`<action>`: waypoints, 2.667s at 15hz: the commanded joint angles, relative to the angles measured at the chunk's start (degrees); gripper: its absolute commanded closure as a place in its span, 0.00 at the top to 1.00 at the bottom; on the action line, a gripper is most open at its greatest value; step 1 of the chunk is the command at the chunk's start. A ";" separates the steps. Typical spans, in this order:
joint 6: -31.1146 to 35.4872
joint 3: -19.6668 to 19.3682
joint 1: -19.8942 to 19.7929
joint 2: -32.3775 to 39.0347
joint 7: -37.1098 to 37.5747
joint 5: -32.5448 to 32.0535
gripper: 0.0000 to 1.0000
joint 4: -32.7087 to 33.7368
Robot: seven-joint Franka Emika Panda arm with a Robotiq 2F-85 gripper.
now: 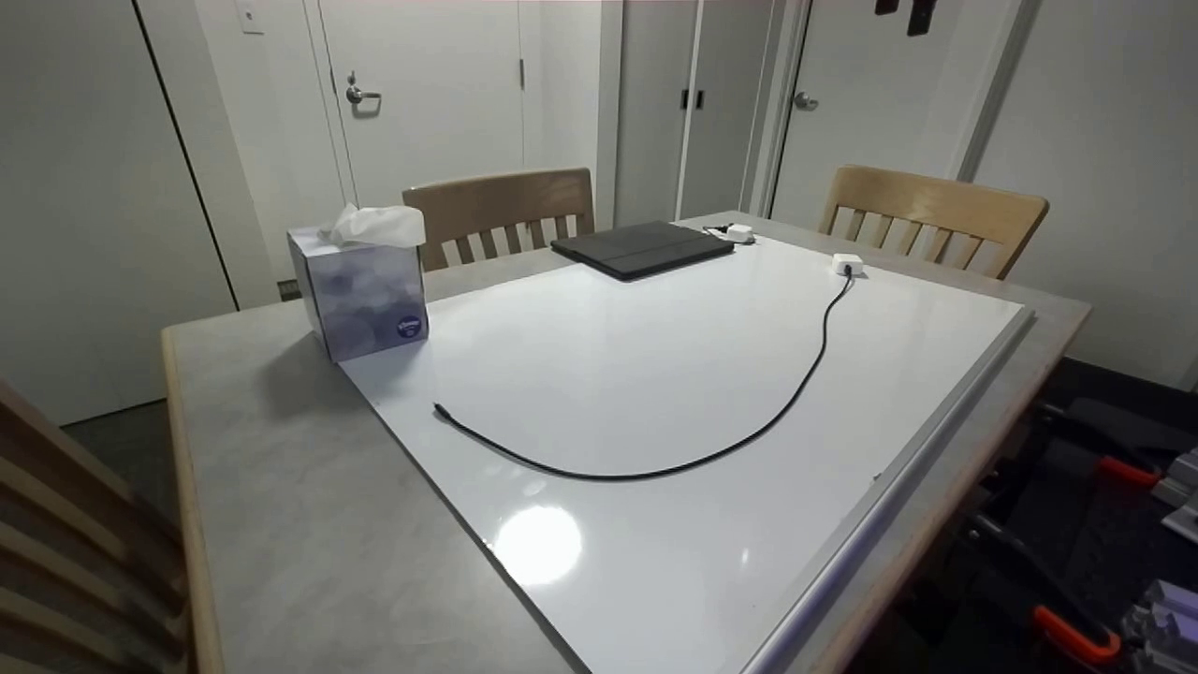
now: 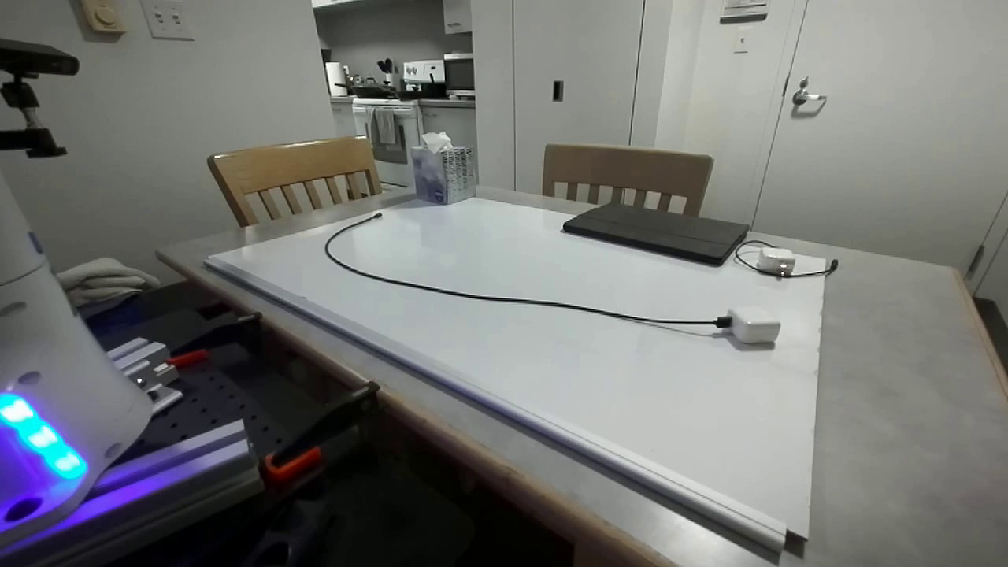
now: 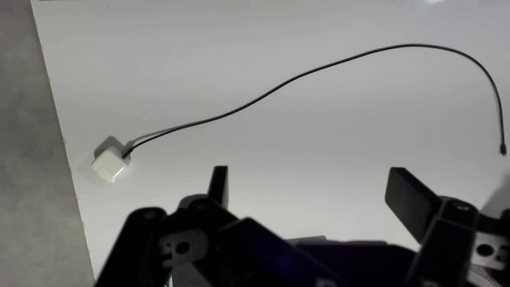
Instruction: Wind the charger on the table
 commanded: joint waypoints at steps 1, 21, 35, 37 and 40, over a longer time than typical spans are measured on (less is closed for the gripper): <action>4.57 0.42 -0.69 0.82 4.91 -0.70 1.00 -0.10; 15.55 -0.49 -10.67 25.31 14.66 5.32 1.00 9.88; 17.40 1.43 -12.19 32.16 11.03 4.48 1.00 14.29; 18.67 1.60 -12.60 34.62 10.89 4.31 1.00 15.85; 19.11 1.46 -13.33 38.47 11.21 3.81 1.00 19.38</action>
